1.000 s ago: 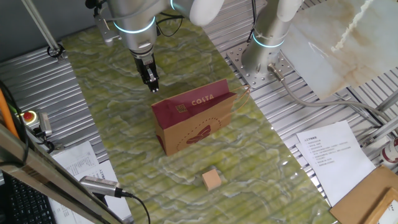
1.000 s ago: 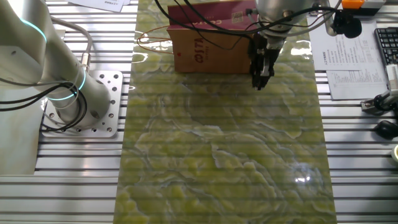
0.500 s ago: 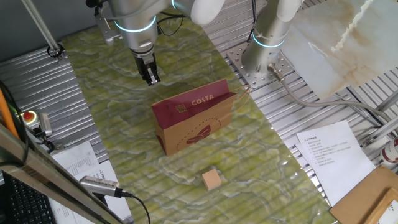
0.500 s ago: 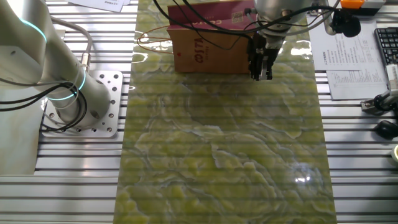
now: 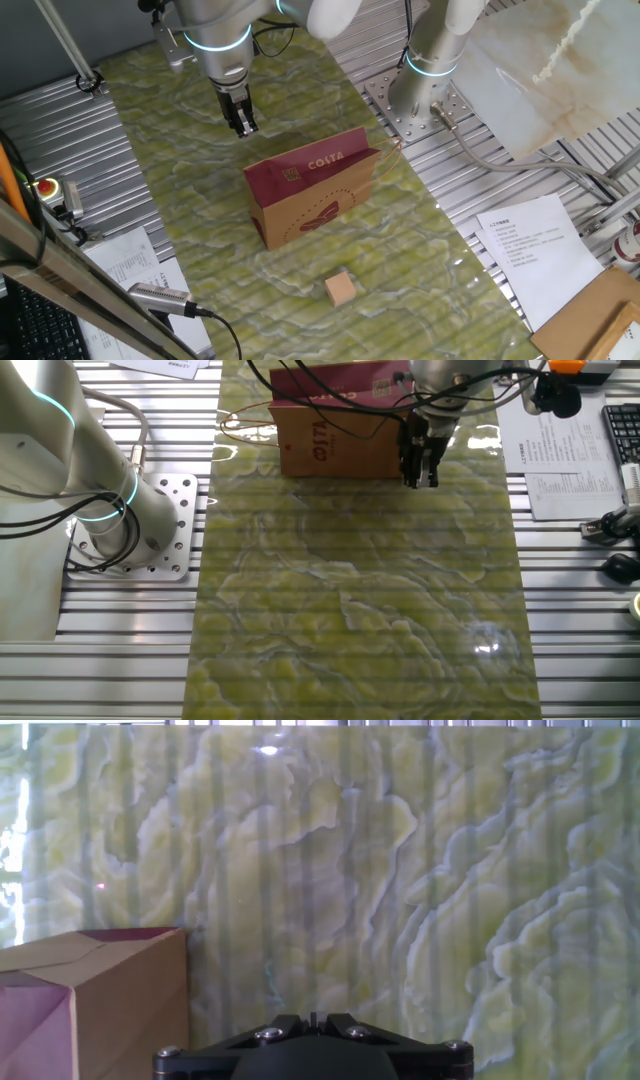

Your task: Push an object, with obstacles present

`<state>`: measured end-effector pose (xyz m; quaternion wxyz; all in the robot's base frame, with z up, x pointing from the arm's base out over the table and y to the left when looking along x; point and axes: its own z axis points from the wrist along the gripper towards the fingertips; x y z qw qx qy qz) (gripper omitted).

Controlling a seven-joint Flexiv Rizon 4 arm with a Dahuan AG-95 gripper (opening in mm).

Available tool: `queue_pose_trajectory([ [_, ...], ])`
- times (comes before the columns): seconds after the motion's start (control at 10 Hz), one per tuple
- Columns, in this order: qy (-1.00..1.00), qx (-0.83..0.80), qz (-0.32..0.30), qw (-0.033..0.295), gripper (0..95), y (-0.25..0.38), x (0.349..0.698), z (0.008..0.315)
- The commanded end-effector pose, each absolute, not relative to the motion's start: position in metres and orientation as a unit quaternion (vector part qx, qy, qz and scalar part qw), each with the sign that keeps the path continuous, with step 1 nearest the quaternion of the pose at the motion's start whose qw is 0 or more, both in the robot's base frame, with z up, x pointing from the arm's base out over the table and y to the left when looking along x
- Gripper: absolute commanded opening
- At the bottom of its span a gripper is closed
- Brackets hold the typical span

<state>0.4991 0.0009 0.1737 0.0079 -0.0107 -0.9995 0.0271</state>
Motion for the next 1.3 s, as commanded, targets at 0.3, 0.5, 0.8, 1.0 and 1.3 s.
queue_pose_trajectory([
  [0.3, -1.0, -0.011, 0.027, 0.008, 0.0, 0.001, 0.499, 0.174],
  [0.5, -1.0, -0.01, 0.028, 0.008, 0.0, 0.001, 0.499, 0.175],
  [0.8, -1.0, -0.01, 0.026, 0.006, 0.0, 0.003, 0.499, 0.179],
  [1.0, -1.0, -0.011, 0.026, 0.009, 0.0, 0.006, 0.5, 0.189],
  [1.3, -1.0, -0.01, 0.025, 0.008, 0.0, 0.013, 0.504, 0.2],
])
